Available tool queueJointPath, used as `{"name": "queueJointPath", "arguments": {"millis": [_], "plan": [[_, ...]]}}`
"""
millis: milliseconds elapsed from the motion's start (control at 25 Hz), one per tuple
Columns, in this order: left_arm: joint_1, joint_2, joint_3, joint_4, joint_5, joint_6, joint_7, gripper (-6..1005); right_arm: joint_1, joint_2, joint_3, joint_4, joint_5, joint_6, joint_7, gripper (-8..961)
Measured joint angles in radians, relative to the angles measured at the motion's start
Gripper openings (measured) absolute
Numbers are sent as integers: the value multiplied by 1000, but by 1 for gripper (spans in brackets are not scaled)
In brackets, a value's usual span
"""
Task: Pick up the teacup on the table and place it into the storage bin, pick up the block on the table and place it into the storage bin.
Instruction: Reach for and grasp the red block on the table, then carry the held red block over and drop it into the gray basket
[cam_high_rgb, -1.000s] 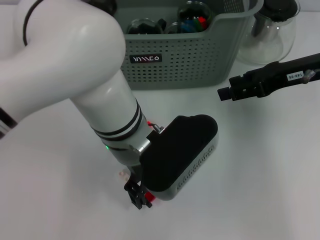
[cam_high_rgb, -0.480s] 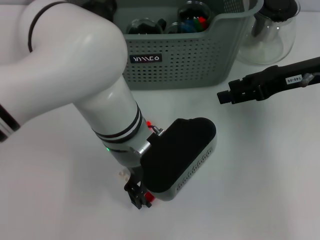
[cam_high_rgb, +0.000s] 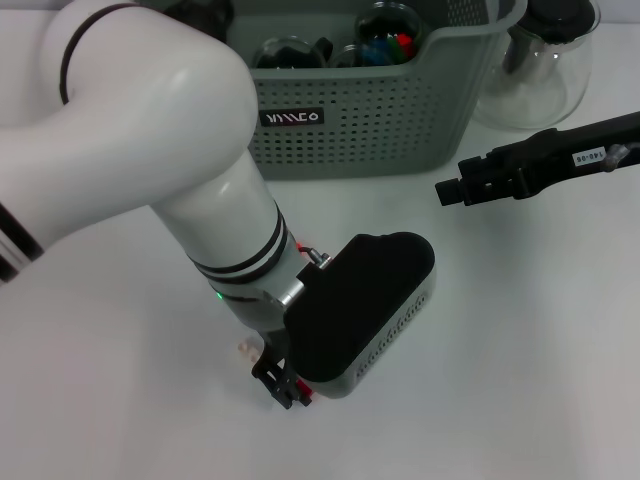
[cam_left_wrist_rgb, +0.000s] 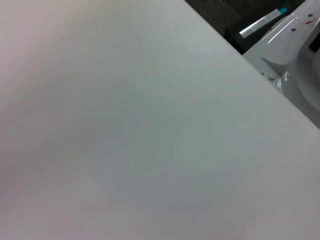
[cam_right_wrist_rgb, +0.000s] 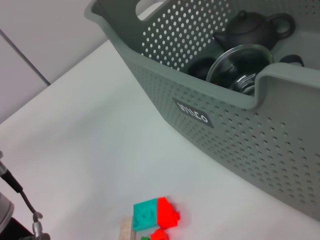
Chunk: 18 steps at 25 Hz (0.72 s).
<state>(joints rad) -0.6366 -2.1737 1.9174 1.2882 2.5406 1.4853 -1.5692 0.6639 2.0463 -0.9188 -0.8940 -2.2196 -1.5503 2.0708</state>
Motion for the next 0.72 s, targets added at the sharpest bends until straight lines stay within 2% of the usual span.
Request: {"name": "queueJointPath", "arguments": {"millis": [280, 720], "plan": [[-3, 0, 0, -3, 3, 0, 0, 642, 3, 1, 0, 0, 0, 0, 0, 655], [2, -1, -14, 17, 11, 16, -19, 642, 3, 1, 0, 0, 0, -1, -2, 655]]}}
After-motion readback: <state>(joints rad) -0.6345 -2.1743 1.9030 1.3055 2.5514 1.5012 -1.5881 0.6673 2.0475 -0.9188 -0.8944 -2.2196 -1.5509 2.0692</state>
